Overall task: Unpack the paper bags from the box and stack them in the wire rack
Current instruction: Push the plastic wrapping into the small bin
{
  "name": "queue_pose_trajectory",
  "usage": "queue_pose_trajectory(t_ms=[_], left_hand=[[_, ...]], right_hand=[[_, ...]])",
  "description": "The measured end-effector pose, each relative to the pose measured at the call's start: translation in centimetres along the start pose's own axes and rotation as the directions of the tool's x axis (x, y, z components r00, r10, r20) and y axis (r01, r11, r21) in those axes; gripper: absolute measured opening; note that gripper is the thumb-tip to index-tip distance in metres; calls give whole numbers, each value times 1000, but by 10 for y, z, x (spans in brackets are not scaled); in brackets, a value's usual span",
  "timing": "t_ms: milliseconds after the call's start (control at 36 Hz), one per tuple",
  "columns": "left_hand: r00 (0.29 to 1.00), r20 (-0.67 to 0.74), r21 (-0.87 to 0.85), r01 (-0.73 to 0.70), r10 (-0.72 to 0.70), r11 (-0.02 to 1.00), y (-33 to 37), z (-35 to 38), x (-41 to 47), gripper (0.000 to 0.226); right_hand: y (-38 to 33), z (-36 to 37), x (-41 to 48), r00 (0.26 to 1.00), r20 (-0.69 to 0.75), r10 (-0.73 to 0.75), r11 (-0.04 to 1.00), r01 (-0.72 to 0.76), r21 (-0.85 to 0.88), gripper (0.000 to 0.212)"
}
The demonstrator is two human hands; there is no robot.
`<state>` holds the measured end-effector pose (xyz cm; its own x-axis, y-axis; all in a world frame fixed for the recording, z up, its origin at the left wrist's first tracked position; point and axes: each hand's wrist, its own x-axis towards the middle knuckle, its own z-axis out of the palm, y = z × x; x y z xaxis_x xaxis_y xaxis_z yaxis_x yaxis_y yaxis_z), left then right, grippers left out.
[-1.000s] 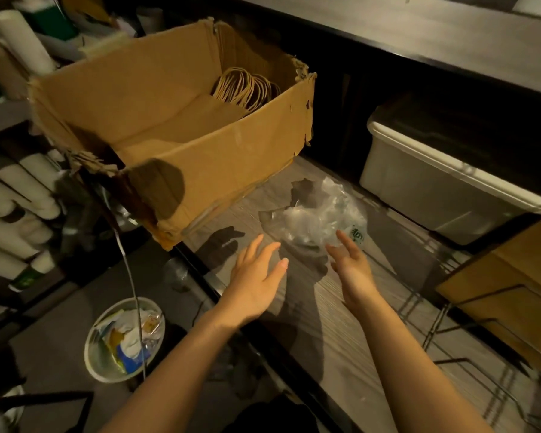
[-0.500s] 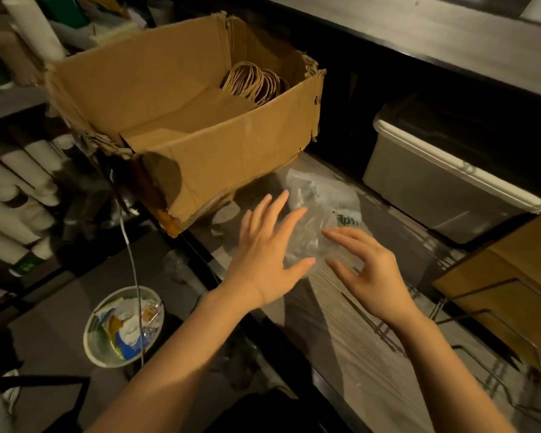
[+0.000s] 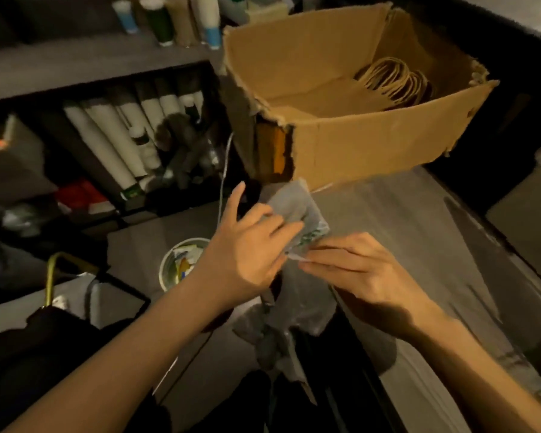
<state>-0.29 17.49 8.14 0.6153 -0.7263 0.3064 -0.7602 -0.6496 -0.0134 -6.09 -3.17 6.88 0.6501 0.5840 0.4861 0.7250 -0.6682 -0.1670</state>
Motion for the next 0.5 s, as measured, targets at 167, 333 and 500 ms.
queue_pose_trajectory(t_ms=[167, 333, 500], left_hand=[[987, 58, 99, 142, -148, 985, -25, -6, -48, 18], [947, 105, 87, 295, -303, 952, -49, -7, -90, 23], [918, 128, 47, 373, -375, 927, -82, 6, -123, 16]], right_hand=[[-21, 29, 35, 981, 192, -33, 998, 21, 66, 43], [-38, 63, 78, 980, 198, 6, 996, -24, 89, 27], [-58, 108, 118, 954, 297, 41, 998, -54, 37, 65]])
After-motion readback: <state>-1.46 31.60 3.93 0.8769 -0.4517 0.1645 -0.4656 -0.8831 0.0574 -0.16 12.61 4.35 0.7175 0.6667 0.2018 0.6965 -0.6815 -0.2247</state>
